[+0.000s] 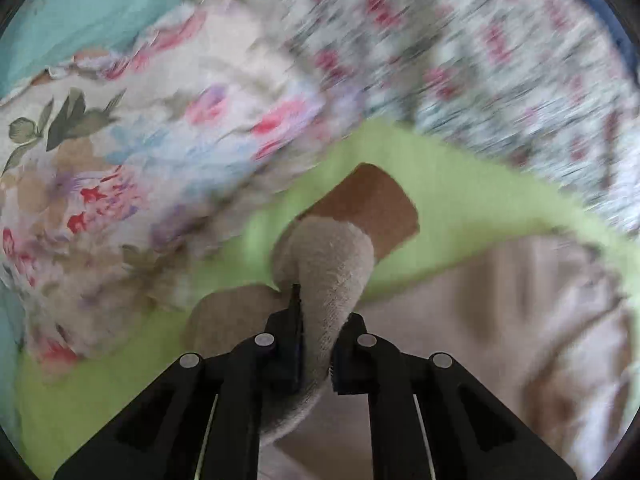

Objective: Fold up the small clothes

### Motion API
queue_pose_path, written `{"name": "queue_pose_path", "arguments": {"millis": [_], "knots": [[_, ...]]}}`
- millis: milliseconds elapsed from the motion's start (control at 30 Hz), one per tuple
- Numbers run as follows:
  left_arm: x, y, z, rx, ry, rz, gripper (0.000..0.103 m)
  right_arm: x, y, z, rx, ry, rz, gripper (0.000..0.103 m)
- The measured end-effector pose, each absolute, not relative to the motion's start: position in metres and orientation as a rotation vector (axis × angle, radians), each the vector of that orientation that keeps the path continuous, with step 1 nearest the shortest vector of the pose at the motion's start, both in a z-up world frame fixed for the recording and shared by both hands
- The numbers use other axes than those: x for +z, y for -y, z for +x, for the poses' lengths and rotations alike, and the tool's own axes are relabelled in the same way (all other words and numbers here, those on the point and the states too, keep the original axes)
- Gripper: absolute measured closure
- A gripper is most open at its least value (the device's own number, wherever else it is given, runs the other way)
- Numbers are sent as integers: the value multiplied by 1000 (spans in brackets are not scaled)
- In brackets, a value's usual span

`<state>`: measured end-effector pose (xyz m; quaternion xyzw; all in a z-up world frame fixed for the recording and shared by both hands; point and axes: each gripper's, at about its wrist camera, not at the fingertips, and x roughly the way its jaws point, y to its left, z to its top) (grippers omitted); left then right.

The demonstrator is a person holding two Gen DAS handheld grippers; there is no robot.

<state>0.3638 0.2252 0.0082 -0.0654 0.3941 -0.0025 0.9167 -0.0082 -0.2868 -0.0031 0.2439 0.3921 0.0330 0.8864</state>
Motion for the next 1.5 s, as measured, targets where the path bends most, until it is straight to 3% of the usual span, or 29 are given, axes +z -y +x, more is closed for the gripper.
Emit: {"name": "queue_pose_path", "arguments": {"millis": [267, 600, 667, 700, 733, 800, 867, 1267, 1300, 1367, 1400, 1500], "knots": [[40, -82, 320, -337, -708, -209, 94, -5, 266, 23, 157, -795, 532, 95], [-29, 93, 304, -574, -849, -59, 90, -16, 282, 54, 92, -804, 569, 95], [-42, 104, 303, -572, -880, -19, 83, -20, 287, 64, 68, -813, 585, 76], [-44, 105, 303, -576, -891, -10, 75, -21, 288, 68, 56, -814, 594, 49], [-46, 102, 298, -582, -900, -11, 69, -22, 290, 71, 49, -807, 600, 34], [-44, 92, 290, -577, -896, -17, 45, -22, 290, 77, 47, -775, 603, 34], [-39, 75, 277, -563, -873, -26, 39, -24, 288, 91, 54, -772, 594, 34], [-34, -78, 234, -184, -834, -67, 33, -57, 263, 171, 113, -865, 594, 34], [-39, -92, 236, -148, -846, -99, 33, -62, 260, 177, 127, -882, 601, 39], [-48, -110, 244, -101, -887, -141, 33, -68, 253, 188, 138, -892, 604, 70], [-52, -115, 249, -84, -900, -149, 33, -68, 252, 191, 136, -893, 599, 95], [-58, -119, 259, -60, -919, -143, 33, -37, 257, 185, 139, -797, 604, 95]]}}
